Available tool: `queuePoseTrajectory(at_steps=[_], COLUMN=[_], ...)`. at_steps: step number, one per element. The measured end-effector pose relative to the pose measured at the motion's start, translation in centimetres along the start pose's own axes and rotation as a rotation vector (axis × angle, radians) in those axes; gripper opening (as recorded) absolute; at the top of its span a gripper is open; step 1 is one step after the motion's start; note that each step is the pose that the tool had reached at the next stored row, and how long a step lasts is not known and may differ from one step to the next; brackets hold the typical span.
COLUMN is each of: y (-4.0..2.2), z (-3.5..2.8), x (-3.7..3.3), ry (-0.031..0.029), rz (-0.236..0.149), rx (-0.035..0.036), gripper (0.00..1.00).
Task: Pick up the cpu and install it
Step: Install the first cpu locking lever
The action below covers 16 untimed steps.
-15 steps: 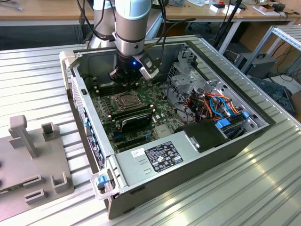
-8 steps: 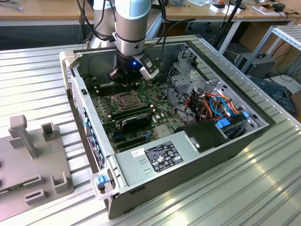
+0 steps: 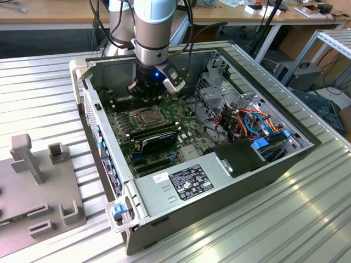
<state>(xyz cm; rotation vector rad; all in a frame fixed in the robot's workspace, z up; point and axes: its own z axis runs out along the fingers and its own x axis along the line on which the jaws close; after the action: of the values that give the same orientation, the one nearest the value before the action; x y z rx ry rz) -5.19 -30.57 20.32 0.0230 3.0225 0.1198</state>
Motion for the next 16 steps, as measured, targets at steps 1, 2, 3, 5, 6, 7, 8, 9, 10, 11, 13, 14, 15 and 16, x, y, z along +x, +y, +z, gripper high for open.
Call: queuePoseTrajectory(at_steps=[1,2,3,5,6,7,8,9,10,11,13,14,15,16], y=[0.0,-0.01,-0.01,-0.01,-0.01,-0.01,-0.01,-0.01,0.0,0.01,0.01,0.01,0.01,0.01], z=[0.03,0.05,0.07,0.14,0.16,0.16,0.16,0.17,0.18,0.19,0.26,0.28,0.28,0.29], x=[0.0,0.01,0.01,0.01,0.02,0.02,0.02,0.02,0.02,0.02,0.03,0.03,0.03,0.04], ry=[0.0,0.0001,0.0001,-0.0001,0.0,0.0001,0.0001,0.0,0.0,-0.0001,-0.0001,0.0,0.0001,0.0002], rz=[0.0,0.0,0.0,0.0,-0.001,-0.001,-0.001,-0.001,-0.001,-0.001,-0.001,-0.001,-0.001,-0.001], rx=[0.0009,0.0019,0.0027,0.0041,0.0047,0.0052,0.0054,0.0054,0.0054,0.0053,0.0052,0.0054,0.0055,0.0055], gripper=[0.11,0.11,0.11,0.11,0.11,0.11,0.11,0.11,0.11,0.11,0.11,0.11,0.11,0.11])
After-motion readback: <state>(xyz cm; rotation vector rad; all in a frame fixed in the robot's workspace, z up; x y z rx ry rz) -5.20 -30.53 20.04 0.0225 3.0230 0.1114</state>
